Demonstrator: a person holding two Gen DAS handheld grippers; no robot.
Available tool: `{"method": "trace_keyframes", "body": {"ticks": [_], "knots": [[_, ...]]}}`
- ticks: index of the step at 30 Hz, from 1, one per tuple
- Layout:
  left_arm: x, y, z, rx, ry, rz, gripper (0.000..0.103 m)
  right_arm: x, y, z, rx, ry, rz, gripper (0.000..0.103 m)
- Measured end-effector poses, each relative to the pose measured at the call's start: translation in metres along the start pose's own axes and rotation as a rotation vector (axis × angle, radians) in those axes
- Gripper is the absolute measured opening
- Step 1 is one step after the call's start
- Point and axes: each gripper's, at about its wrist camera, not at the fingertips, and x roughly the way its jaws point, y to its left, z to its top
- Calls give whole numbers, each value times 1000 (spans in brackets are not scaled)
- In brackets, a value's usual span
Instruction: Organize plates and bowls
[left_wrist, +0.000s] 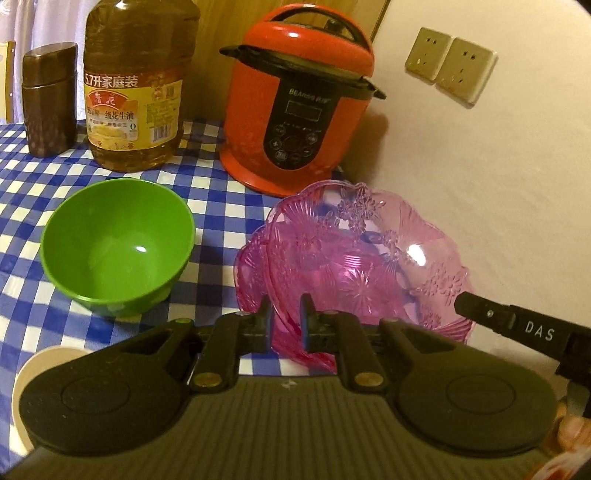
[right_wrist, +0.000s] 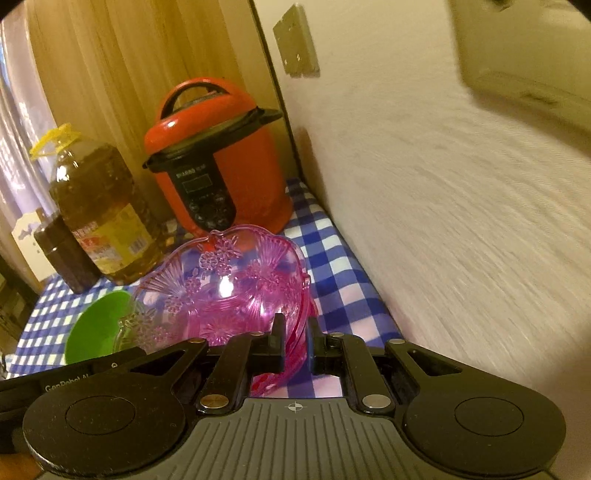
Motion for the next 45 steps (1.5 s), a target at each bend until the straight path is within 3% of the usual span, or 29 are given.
{"method": "trace_keyframes", "body": {"ticks": [15, 31, 35, 36, 37, 38, 39, 40, 45], "knots": [[52, -4, -1, 116, 36, 73, 14, 67, -8, -6, -69, 72, -19, 11], [62, -11, -8, 203, 16, 111, 17, 81, -4, -12, -142, 83, -42, 13], [64, -16, -10, 246, 14, 123, 24, 82, -5, -12, -144, 78, -41, 14], [63, -18, -11, 265, 6, 127, 35, 83, -5, -12, -148, 76, -38, 16], [63, -21, -11, 282, -5, 149, 52, 83, -5, -12, -160, 72, -36, 29], [62, -21, -12, 287, -18, 168, 55, 83, -4, -12, -175, 66, -45, 40], [60, -21, -12, 284, -27, 168, 56, 83, -4, -13, -181, 60, -61, 58], [60, -19, -11, 275, -25, 157, 56, 82, -6, -13, -174, 52, -63, 62], [58, -12, -12, 240, -23, 140, 56, 75, -14, -13, -136, 38, -51, 62]]}}
